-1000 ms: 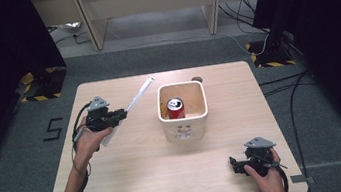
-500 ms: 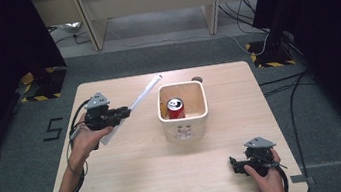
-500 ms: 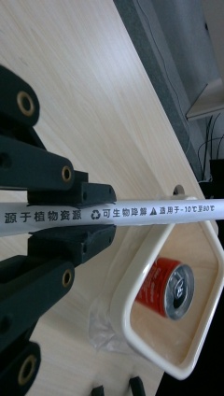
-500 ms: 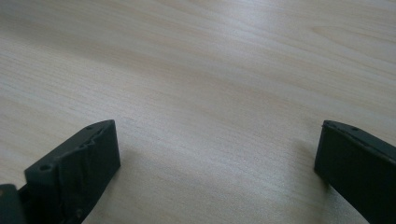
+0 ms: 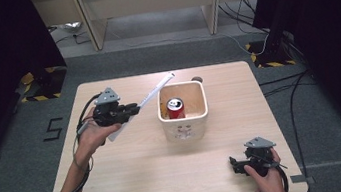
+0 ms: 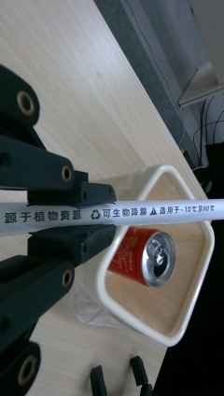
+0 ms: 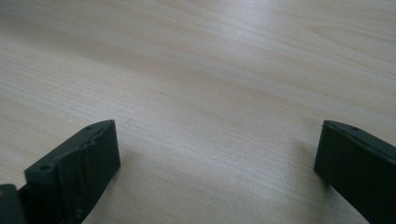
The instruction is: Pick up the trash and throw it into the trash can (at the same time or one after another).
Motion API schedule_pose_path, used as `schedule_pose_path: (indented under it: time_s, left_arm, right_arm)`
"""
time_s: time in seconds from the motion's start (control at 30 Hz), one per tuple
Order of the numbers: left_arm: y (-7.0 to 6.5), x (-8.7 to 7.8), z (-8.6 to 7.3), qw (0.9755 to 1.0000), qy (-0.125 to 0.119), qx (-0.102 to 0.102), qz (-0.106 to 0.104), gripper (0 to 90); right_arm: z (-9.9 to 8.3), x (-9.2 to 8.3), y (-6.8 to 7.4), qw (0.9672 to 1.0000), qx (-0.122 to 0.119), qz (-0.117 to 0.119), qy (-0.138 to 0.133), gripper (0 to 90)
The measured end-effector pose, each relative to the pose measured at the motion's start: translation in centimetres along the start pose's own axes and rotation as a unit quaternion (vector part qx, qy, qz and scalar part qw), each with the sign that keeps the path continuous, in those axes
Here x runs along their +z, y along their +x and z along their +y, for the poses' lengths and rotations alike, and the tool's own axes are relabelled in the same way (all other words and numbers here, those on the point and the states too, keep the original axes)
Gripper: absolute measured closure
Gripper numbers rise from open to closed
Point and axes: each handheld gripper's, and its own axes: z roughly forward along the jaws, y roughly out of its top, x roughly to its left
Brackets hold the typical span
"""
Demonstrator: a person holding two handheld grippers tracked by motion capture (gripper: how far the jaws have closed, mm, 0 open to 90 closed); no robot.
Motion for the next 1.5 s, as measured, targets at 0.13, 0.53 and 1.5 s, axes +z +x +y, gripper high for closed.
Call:
schedule_pose_path:
  time_s: [0.13,0.53,1.5]
  left_arm:
    - [-0.6,0.6,1.0,1.0,-0.003,0.008,-0.005,78.9]
    - [-2.2,2.3,3.5,0.9994,-0.013,0.025,-0.018,78.9]
    - [-4.4,6.4,6.7,0.9988,-0.009,0.045,-0.014,78.9]
  right_arm:
    - [0.0,0.0,0.0,1.0,-0.001,0.0,0.0,0.3]
    - [0.7,-0.9,-0.1,0.9992,0.001,0.03,-0.024,15.0]
    - [20.3,-4.5,3.6,0.9716,0.011,0.156,-0.178,25.0]
